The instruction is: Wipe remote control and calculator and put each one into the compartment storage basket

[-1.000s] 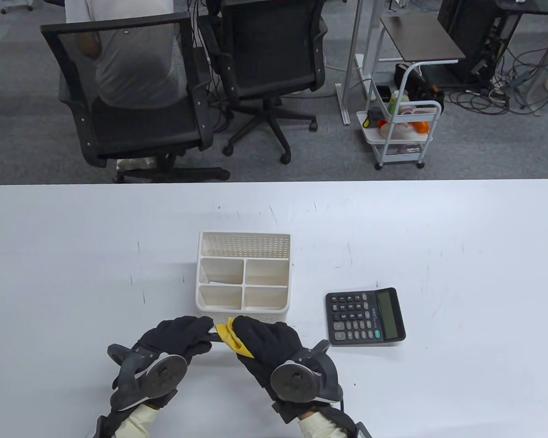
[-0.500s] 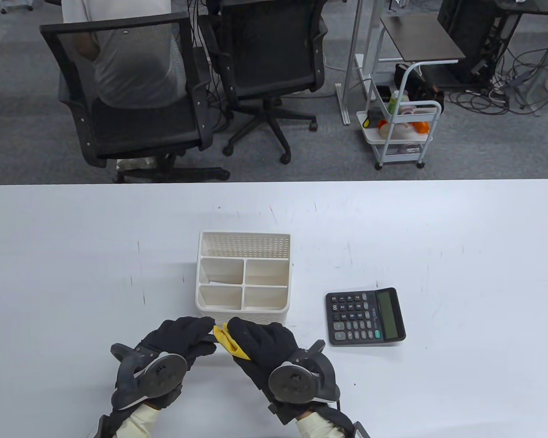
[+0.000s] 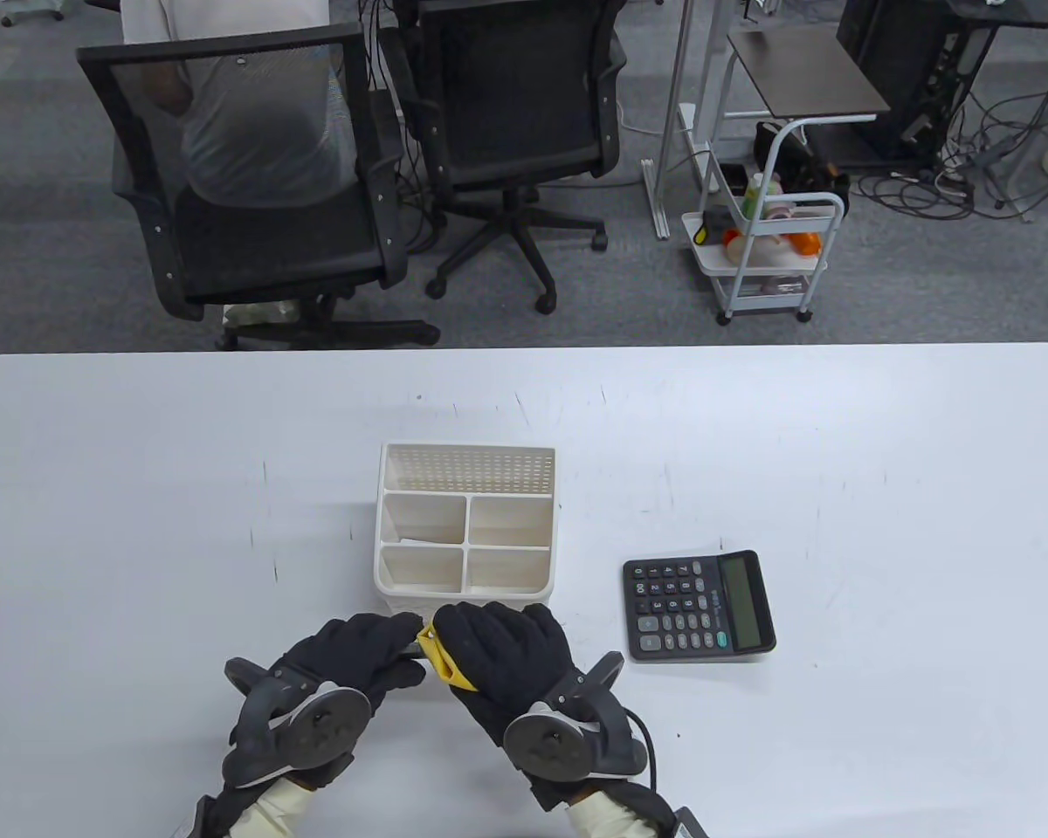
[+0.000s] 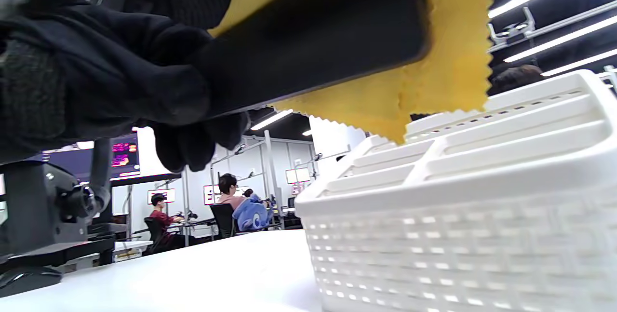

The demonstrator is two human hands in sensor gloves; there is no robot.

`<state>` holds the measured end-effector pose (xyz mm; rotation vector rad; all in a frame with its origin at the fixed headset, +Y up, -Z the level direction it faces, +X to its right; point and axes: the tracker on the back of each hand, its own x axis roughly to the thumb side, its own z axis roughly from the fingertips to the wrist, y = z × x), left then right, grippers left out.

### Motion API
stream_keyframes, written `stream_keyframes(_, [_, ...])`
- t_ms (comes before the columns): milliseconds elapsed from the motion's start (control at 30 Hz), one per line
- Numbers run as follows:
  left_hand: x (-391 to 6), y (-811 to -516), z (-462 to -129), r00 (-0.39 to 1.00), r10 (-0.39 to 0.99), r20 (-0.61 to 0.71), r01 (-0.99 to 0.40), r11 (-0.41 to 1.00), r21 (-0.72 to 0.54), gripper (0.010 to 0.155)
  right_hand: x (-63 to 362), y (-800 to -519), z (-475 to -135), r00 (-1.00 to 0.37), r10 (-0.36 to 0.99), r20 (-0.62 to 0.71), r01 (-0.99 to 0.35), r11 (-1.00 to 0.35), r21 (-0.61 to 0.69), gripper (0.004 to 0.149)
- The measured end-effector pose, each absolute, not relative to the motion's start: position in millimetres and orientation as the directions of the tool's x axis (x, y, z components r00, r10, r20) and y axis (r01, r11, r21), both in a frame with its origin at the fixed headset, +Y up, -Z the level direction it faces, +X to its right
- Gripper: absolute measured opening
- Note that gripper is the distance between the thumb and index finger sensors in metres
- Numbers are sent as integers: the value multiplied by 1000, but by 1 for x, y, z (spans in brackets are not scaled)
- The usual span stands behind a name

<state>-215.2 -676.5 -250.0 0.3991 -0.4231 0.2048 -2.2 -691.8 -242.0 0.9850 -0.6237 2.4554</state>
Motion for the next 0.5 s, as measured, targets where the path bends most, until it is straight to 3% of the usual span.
stream_keyframes(267, [-234, -674, -258, 832, 396, 389, -494, 848, 192, 51, 2, -683, -240, -716, 52, 696, -446, -801, -398, 54])
stream_keyframes(500, [-235, -675, -262, 717, 576, 392, -638, 769, 39, 52, 9, -687, -245, -733, 145, 665, -492, -788, -371, 55])
